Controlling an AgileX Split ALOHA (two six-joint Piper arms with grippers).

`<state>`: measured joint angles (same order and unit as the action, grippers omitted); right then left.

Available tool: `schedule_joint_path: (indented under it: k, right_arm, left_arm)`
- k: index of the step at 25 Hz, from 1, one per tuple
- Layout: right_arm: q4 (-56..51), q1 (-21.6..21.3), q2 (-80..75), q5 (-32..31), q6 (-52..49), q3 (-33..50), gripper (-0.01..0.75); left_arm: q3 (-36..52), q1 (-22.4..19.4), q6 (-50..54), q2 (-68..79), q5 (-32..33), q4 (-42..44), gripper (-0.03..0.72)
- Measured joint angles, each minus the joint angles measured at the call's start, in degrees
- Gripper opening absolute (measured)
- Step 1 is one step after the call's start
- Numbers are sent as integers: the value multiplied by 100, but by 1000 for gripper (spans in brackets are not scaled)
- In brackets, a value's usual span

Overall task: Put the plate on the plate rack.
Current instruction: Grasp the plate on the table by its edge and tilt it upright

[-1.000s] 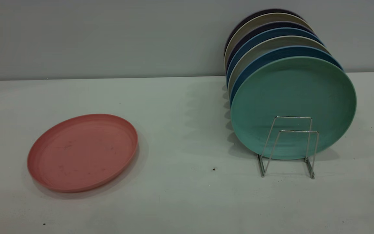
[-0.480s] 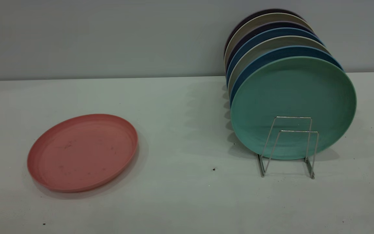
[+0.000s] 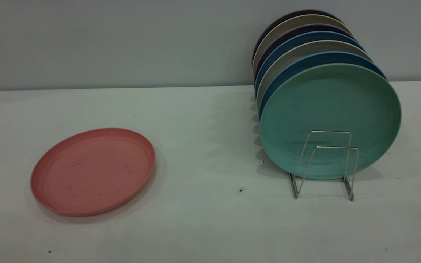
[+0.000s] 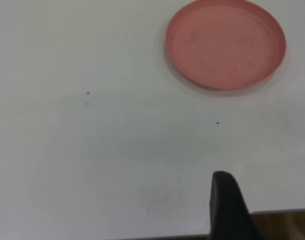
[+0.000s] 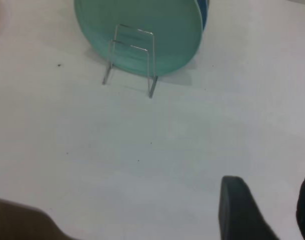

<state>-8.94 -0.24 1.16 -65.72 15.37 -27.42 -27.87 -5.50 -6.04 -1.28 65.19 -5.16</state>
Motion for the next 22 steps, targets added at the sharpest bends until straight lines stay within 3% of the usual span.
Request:
schedule_joint_path:
  k: [22]
  right_arm:
    - [-12, 0, 0, 0, 0, 0, 299]
  left_arm:
    - [0, 65, -5, 0, 0, 0, 416]
